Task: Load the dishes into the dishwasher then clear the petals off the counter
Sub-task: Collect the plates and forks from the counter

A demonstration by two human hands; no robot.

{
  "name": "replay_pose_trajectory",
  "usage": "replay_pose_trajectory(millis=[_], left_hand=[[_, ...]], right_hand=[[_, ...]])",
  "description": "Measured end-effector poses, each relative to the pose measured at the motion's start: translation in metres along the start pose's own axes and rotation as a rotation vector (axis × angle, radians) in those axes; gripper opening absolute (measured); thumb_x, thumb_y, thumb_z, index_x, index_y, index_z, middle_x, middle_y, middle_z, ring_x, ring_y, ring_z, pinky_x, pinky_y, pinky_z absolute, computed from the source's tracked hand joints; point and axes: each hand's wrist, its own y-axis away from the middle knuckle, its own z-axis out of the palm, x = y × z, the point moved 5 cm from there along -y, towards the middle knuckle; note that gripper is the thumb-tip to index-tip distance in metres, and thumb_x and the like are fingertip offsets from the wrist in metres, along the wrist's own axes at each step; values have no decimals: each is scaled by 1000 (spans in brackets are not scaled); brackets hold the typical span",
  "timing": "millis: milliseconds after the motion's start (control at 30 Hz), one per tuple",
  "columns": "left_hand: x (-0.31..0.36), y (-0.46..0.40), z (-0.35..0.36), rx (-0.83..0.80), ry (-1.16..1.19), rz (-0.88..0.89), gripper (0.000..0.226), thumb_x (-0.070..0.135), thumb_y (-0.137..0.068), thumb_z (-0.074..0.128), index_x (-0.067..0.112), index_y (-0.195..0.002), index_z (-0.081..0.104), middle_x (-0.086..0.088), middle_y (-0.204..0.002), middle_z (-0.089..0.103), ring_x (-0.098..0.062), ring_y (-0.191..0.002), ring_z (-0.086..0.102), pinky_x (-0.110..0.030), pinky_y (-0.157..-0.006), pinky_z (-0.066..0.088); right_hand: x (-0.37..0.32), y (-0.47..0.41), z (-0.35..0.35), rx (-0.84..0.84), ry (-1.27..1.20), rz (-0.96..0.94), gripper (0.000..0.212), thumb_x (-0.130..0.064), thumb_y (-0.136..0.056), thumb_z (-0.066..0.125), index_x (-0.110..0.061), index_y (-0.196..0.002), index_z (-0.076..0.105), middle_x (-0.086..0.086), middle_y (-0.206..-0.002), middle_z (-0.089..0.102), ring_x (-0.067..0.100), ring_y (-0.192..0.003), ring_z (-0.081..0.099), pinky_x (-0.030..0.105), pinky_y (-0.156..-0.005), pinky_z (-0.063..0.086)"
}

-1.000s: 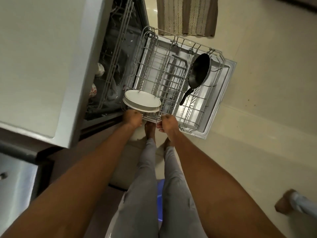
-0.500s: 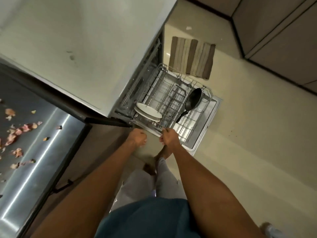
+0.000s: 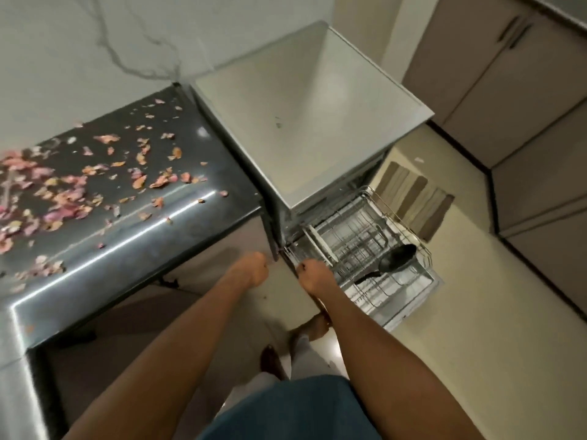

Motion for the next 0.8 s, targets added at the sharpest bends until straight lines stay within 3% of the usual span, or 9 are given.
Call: replay_pose_trajectory(millis=[200, 333, 633, 800], left_hand=[[-76, 73, -31, 144, -63, -82, 32, 17, -101, 47, 6, -125, 63, -15, -132, 63, -32, -121, 60, -39, -101, 46], [-129, 116, -49, 236, -23, -173, 24, 16, -98, 50, 8, -113, 67, -12, -118, 69, -30, -107, 66, -40, -93, 53], [-242, 178, -71, 359, 94, -384, 26, 7, -92, 48, 6, -110, 67, -16, -114, 69, -34, -105, 66, -40, -86, 52], [-298, 197, -91, 418, 186, -538, 29, 13, -97, 50, 6, -120, 64, -15, -127, 64, -33, -116, 61, -37, -94, 48]], right_hand=[[-99, 21, 10, -16, 314, -255, 40, -34, -106, 45, -4, -113, 70, 23, -117, 69, 41, -108, 65, 45, -92, 53], [-173, 30, 29, -8, 449, -406, 40, -35, -104, 44, -4, -114, 68, 24, -121, 67, 42, -111, 64, 44, -93, 51], [-315, 54, 68, -96, 746, -726, 31, -25, -103, 44, -8, -103, 69, 17, -108, 70, 35, -95, 65, 40, -77, 49], [-392, 44, 96, -130, 807, -883, 29, -26, -102, 48, -9, -102, 71, 15, -110, 71, 34, -98, 65, 41, -92, 51]])
